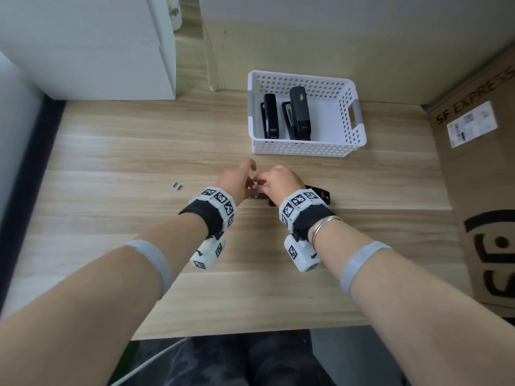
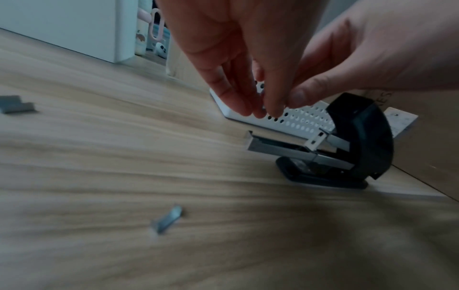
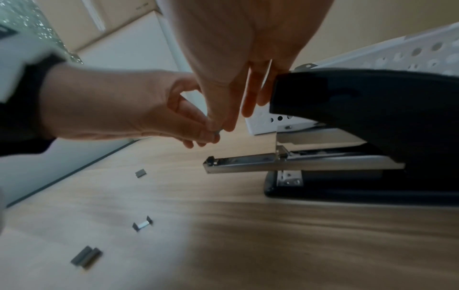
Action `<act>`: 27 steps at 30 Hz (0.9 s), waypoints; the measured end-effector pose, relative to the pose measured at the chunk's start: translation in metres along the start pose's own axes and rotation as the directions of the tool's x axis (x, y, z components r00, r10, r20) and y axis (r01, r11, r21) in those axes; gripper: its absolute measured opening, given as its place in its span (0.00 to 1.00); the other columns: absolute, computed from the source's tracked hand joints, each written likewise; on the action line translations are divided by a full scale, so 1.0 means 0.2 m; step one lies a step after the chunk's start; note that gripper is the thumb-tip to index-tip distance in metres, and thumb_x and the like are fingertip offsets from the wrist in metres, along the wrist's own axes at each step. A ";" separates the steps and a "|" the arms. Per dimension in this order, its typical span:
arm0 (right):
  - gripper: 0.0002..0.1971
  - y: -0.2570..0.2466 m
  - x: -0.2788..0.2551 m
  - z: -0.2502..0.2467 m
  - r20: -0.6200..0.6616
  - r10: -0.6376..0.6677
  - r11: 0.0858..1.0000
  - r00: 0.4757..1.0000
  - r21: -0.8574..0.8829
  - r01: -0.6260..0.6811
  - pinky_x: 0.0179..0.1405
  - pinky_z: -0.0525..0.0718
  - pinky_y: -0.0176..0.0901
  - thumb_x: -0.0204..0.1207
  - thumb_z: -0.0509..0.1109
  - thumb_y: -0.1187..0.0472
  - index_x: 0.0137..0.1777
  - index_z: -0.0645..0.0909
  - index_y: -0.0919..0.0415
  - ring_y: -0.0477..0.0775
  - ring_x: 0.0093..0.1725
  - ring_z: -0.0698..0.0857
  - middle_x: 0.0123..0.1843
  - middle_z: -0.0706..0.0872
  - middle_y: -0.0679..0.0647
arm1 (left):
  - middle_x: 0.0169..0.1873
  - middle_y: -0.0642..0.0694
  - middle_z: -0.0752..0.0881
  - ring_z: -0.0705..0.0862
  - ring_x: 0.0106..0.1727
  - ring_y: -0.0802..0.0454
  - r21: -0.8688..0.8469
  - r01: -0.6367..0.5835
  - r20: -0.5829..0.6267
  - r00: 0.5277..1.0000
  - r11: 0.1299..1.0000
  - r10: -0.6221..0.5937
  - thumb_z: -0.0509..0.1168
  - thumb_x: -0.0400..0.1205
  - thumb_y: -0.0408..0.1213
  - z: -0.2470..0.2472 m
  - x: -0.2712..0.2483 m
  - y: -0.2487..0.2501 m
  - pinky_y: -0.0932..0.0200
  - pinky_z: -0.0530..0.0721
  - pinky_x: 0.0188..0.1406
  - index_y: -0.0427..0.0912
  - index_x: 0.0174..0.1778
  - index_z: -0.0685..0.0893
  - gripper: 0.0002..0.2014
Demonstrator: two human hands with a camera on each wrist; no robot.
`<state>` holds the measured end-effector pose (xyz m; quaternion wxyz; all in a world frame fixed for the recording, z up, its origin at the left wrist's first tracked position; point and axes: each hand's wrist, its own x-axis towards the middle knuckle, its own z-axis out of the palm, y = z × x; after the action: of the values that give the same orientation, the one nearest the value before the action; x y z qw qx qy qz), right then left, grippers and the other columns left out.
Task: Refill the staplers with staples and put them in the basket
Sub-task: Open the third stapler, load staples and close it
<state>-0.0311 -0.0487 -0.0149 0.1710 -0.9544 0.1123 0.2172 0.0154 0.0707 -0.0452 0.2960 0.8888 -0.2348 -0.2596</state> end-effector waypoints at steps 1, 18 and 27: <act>0.14 0.00 0.00 0.00 0.007 0.001 1.000 1.000 -0.009 -0.001 0.58 0.83 0.50 0.79 0.67 0.51 0.62 0.85 0.49 0.61 0.56 0.84 0.59 0.80 0.60 | 0.50 0.38 0.90 0.87 0.51 0.41 -0.008 -0.003 0.004 1.000 1.000 0.003 0.70 0.76 0.38 0.01 0.00 0.01 0.56 0.80 0.50 0.38 0.63 0.70 0.23; 0.10 0.05 0.03 0.12 -0.088 -0.073 0.974 0.993 -0.218 0.052 0.67 0.66 0.44 0.78 0.66 0.52 0.53 0.88 0.49 0.51 0.65 0.74 0.53 0.87 0.50 | 0.57 0.40 0.83 0.82 0.55 0.41 0.182 -0.011 0.081 0.997 0.983 -0.004 0.70 0.77 0.37 0.07 0.03 -0.12 0.53 0.79 0.55 0.39 0.58 0.82 0.15; 0.10 0.02 0.06 0.11 -0.040 -0.054 0.963 0.998 -0.265 0.042 0.70 0.63 0.48 0.78 0.66 0.52 0.52 0.88 0.49 0.50 0.65 0.75 0.51 0.88 0.49 | 0.56 0.39 0.84 0.82 0.55 0.41 0.169 0.012 0.069 0.997 0.985 -0.024 0.68 0.78 0.36 0.09 0.03 -0.14 0.53 0.79 0.55 0.38 0.56 0.83 0.12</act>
<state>-0.0292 -0.0466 -0.0404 0.0447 -0.9760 0.0631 0.2034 0.0170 0.0795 -0.0766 0.2087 0.9029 -0.2585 -0.2728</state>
